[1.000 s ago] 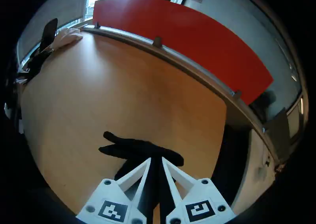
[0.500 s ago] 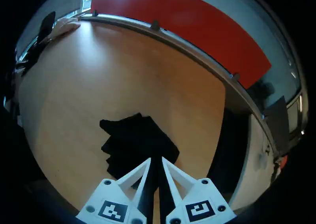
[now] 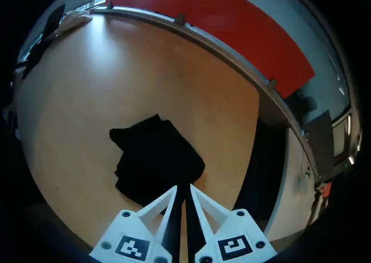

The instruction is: Fold towel

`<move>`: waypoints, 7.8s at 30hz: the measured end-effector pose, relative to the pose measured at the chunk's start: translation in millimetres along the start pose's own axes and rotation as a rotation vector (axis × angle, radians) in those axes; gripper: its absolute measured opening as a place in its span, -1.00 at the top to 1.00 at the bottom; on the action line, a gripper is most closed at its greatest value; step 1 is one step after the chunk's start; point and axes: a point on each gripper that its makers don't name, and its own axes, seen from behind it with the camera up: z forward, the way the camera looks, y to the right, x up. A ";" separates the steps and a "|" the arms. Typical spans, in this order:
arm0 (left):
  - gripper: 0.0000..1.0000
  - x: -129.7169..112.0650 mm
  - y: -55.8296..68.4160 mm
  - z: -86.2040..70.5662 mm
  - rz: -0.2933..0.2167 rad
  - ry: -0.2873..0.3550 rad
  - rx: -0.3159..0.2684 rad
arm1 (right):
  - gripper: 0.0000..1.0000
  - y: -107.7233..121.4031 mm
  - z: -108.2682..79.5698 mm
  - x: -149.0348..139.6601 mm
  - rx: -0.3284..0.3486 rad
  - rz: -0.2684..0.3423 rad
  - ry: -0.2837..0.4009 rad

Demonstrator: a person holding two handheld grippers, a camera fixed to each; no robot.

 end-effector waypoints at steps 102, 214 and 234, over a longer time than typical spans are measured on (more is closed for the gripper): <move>-0.70 -7.1 -7.5 -8.5 0.051 -0.040 0.049 | -0.26 -22.4 63.0 -108.7 -0.044 0.162 -0.212; -0.70 -16.2 -16.6 -10.9 0.039 -0.079 0.107 | 0.80 10.8 102.4 4.9 0.037 0.457 0.019; -0.70 -12.0 -13.1 -8.9 0.046 -0.069 0.097 | 0.88 4.7 90.5 24.6 0.057 0.424 0.102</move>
